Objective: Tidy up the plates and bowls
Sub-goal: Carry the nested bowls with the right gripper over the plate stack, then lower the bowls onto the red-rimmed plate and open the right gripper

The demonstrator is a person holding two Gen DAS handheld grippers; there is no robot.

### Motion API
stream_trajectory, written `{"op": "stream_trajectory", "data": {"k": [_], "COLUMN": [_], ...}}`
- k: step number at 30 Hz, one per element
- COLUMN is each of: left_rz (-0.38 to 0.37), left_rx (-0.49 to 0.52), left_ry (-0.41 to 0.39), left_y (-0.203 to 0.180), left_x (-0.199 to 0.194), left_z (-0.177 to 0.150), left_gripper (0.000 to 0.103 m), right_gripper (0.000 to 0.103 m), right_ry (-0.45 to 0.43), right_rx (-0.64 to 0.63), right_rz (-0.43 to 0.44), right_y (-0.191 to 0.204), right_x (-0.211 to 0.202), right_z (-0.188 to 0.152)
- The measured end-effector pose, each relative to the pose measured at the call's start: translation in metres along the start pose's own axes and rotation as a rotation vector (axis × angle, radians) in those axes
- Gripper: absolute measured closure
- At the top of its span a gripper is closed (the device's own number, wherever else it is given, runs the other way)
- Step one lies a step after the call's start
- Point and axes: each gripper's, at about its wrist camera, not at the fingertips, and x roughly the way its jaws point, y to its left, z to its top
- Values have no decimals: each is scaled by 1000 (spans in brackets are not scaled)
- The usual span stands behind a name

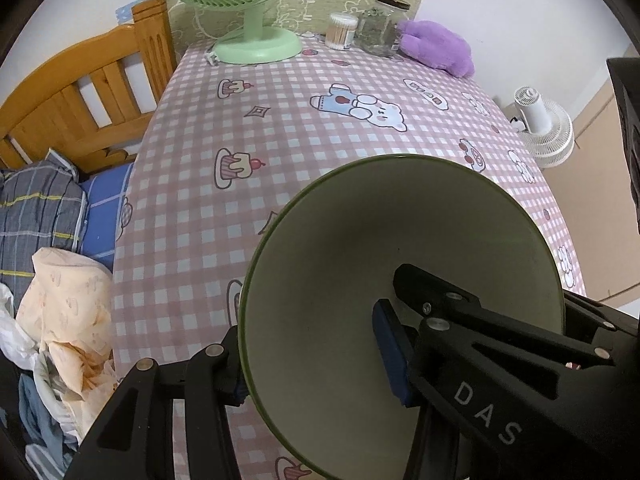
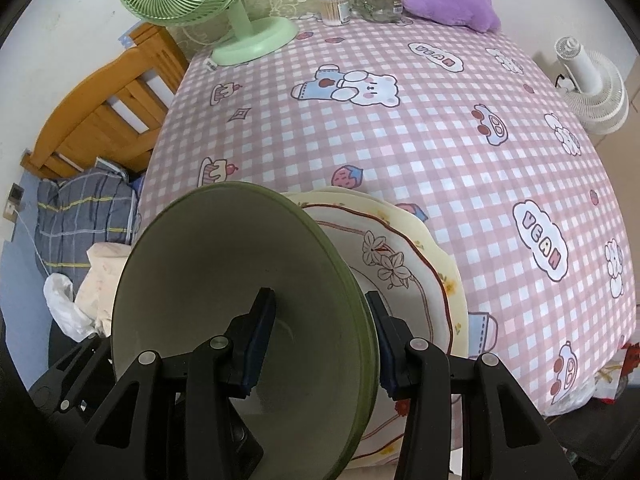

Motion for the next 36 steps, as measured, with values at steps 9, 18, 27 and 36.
{"op": "stream_trajectory", "data": {"k": [9, 18, 27, 36], "left_rz": [-5, 52, 123, 155], "left_rx": [56, 19, -57, -131], "left_ry": [-16, -102, -265, -396], "left_y": [-6, -3, -25, -62], "left_x": [0, -24, -67, -91], "left_z": [-9, -19, -33, -65], "left_gripper": [36, 23, 22, 11], "right_gripper": [49, 37, 37, 25], "right_ry": [-64, -153, -296, -456], "right_rx": [17, -23, -100, -121], "right_rz": [-38, -39, 20, 20], "right_y": [1, 4, -6, -50], "right_x": [-6, -30, -80, -127], "right_z": [-13, -24, -36, -67]}}
